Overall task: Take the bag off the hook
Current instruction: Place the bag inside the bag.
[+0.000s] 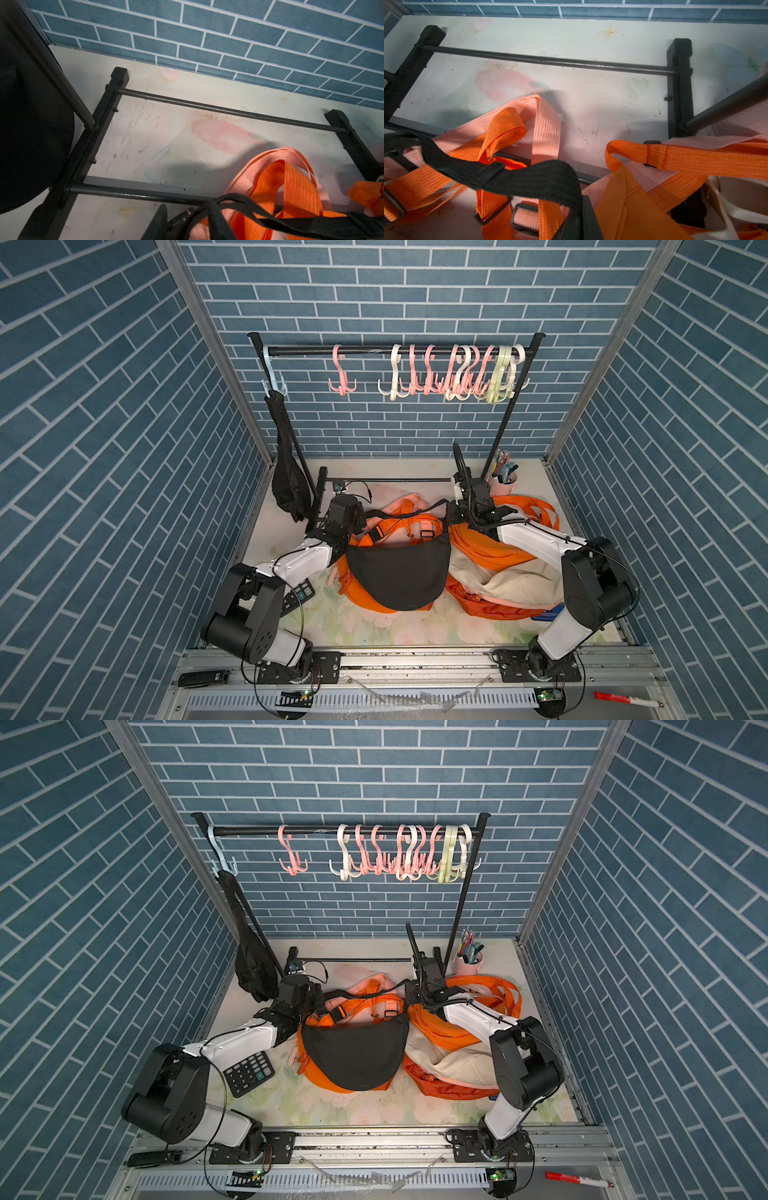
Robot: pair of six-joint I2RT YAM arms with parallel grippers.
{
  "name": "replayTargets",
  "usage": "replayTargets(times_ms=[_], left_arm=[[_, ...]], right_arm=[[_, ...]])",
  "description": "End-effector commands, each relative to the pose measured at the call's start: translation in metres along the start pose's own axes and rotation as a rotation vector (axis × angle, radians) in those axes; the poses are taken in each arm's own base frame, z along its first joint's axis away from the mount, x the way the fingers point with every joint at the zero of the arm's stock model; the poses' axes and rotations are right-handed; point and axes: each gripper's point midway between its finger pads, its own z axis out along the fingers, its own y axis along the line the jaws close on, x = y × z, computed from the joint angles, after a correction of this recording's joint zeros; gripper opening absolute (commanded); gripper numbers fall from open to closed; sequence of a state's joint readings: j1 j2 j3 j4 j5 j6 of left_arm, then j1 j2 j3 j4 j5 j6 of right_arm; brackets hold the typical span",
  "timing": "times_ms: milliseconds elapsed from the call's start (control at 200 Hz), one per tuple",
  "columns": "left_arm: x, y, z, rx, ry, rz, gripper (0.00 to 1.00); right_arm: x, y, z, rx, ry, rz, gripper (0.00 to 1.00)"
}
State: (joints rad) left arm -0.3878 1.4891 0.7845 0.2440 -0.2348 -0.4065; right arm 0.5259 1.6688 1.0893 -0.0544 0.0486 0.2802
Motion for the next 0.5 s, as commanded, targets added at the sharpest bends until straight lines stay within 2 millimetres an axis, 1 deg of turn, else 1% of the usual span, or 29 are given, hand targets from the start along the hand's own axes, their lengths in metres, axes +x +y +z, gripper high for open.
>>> replayTargets(times_ms=[0, 115, 175, 235, 330, 385, 445, 495], left_arm=[[-0.016, -0.005, 0.003, -0.008, -0.040, 0.009, 0.43], [-0.028, -0.008, 0.005, -0.018, -0.051, 0.029, 0.50], [-0.036, -0.011, 0.004, -0.020, -0.062, 0.031, 0.53], [-0.044, -0.012, 0.002, -0.020, -0.079, 0.031, 0.56], [-0.059, -0.015, -0.004, -0.016, -0.110, 0.028, 0.61], [-0.068, -0.017, -0.009, -0.010, -0.129, 0.027, 0.63], [-0.079, -0.020, -0.015, 0.000, -0.148, 0.033, 0.65], [-0.088, -0.022, -0.022, 0.006, -0.167, 0.041, 0.67]], right_arm=[[-0.009, -0.002, 0.007, 0.005, -0.018, -0.002, 0.16], [-0.014, -0.002, 0.010, -0.005, -0.019, 0.007, 0.40], [-0.016, -0.002, 0.010, -0.010, -0.023, 0.012, 0.49], [-0.018, -0.001, 0.010, -0.016, -0.028, 0.012, 0.54], [-0.025, 0.000, 0.008, -0.023, -0.040, 0.008, 0.60], [-0.028, 0.001, 0.006, -0.030, -0.044, 0.000, 0.63], [-0.033, 0.004, 0.003, -0.048, -0.047, -0.012, 0.64], [-0.037, 0.007, 0.000, -0.062, -0.052, -0.019, 0.69]])
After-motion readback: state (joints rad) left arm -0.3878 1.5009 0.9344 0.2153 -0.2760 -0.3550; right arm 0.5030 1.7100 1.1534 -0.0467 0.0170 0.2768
